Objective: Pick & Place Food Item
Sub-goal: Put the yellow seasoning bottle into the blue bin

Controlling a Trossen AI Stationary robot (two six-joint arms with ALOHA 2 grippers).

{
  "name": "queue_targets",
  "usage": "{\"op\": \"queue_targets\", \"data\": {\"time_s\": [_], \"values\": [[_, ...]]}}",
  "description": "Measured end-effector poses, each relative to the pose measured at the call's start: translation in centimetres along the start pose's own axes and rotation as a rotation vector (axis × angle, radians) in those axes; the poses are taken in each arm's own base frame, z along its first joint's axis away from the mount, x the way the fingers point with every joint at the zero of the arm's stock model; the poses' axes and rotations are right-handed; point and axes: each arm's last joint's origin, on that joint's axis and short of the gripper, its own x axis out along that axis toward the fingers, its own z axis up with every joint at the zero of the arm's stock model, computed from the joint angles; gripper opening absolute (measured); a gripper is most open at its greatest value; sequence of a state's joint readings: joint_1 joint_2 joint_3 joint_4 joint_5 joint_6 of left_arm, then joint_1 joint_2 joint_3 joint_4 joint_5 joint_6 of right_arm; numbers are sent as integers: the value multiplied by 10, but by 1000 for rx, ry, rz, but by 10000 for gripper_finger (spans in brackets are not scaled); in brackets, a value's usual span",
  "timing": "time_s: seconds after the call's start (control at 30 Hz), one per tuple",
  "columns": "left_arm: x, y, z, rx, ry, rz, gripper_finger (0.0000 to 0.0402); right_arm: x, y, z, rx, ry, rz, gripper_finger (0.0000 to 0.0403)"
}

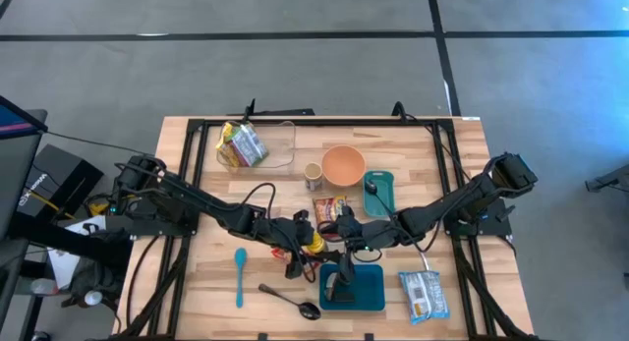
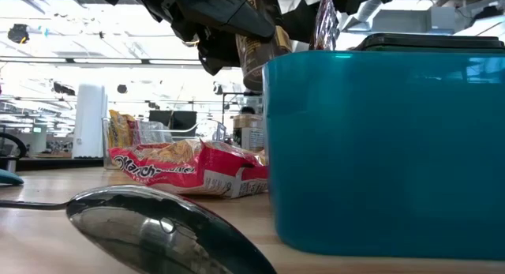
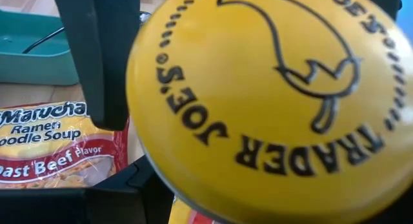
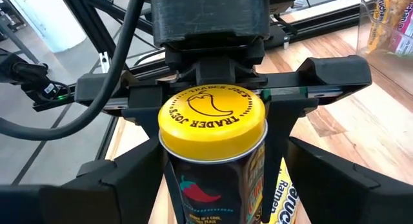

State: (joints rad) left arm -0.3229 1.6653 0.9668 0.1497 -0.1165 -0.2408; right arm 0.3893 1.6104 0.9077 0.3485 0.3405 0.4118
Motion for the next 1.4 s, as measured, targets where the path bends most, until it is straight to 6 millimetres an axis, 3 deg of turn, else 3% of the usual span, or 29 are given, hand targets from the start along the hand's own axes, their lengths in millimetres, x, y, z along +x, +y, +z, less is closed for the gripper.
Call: {"op": "queue_targets", "data": {"time_s": [0.4,1.4], "values": [[0,1,0,-5,4,6,216,15,-1,-9,-3,-5,-5,307],[0,1,-1,-2,13,4,216,11,6,-5,-62,-53,26,299]]}}
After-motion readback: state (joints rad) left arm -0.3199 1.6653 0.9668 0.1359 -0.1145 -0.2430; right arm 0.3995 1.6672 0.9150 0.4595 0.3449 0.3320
